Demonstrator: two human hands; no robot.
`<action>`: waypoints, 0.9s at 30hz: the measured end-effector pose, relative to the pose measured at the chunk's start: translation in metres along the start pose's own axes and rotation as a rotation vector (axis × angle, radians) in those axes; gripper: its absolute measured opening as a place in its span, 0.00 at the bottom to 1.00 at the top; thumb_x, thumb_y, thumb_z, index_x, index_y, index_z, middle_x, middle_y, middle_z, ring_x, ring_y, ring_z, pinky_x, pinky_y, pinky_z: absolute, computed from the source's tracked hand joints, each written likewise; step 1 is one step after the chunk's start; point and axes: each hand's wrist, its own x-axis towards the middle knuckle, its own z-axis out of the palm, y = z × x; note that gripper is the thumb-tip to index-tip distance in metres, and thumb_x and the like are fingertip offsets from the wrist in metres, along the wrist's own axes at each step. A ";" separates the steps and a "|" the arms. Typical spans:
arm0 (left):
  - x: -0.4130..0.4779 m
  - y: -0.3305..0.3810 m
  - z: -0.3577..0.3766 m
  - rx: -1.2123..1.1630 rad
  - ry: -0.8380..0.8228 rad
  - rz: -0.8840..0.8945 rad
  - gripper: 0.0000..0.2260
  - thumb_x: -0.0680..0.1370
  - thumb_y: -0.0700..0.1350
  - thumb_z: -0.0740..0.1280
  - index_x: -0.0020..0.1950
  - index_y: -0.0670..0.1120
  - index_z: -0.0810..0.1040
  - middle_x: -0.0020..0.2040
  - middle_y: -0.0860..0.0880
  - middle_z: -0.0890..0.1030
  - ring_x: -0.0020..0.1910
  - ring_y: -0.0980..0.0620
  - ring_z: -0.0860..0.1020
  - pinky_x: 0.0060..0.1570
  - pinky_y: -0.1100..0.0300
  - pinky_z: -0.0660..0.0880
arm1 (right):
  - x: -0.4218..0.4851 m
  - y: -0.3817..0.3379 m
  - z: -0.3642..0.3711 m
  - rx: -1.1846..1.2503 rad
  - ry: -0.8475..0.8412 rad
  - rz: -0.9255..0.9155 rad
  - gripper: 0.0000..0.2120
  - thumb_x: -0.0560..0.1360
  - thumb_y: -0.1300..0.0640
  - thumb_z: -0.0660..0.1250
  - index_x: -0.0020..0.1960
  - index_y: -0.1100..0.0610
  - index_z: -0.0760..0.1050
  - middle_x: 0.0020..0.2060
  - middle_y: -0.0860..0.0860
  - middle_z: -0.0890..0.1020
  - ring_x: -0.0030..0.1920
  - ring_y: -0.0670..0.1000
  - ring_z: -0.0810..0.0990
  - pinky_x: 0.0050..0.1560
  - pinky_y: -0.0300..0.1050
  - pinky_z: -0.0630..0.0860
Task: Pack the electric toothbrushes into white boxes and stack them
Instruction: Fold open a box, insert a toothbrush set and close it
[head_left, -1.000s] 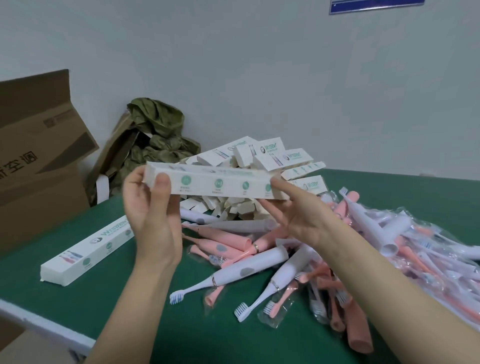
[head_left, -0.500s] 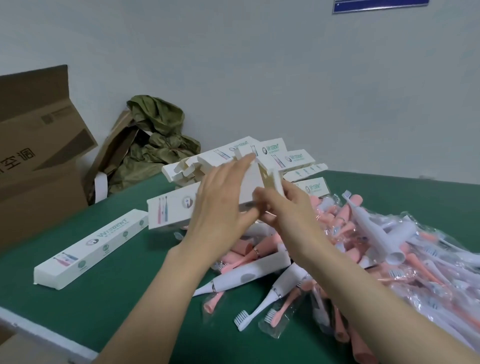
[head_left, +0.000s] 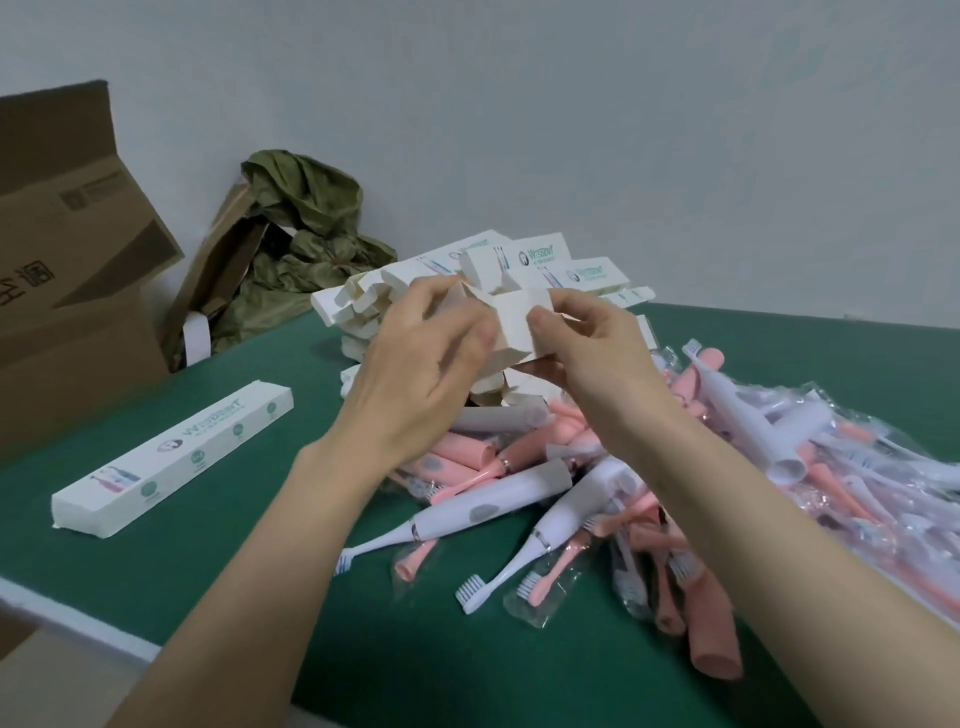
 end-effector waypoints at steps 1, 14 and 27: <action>0.002 0.001 0.001 -0.021 0.036 -0.022 0.16 0.79 0.57 0.52 0.46 0.51 0.75 0.49 0.50 0.72 0.50 0.58 0.69 0.51 0.71 0.63 | -0.001 0.000 0.001 -0.009 -0.017 -0.008 0.08 0.79 0.66 0.59 0.50 0.61 0.78 0.39 0.56 0.81 0.36 0.50 0.80 0.41 0.41 0.82; 0.001 -0.005 -0.023 0.142 -0.019 -0.038 0.17 0.70 0.56 0.67 0.55 0.48 0.74 0.53 0.54 0.74 0.55 0.52 0.71 0.50 0.58 0.66 | 0.022 0.003 -0.008 0.175 -0.183 0.245 0.18 0.83 0.52 0.54 0.44 0.62 0.76 0.33 0.55 0.83 0.35 0.52 0.83 0.38 0.40 0.81; -0.011 -0.033 -0.004 0.298 -0.029 -0.134 0.22 0.73 0.57 0.51 0.56 0.46 0.76 0.49 0.50 0.66 0.51 0.48 0.68 0.47 0.56 0.64 | 0.028 0.045 0.011 -1.707 -0.505 -0.122 0.16 0.75 0.54 0.64 0.34 0.57 0.62 0.35 0.51 0.70 0.48 0.57 0.69 0.43 0.46 0.64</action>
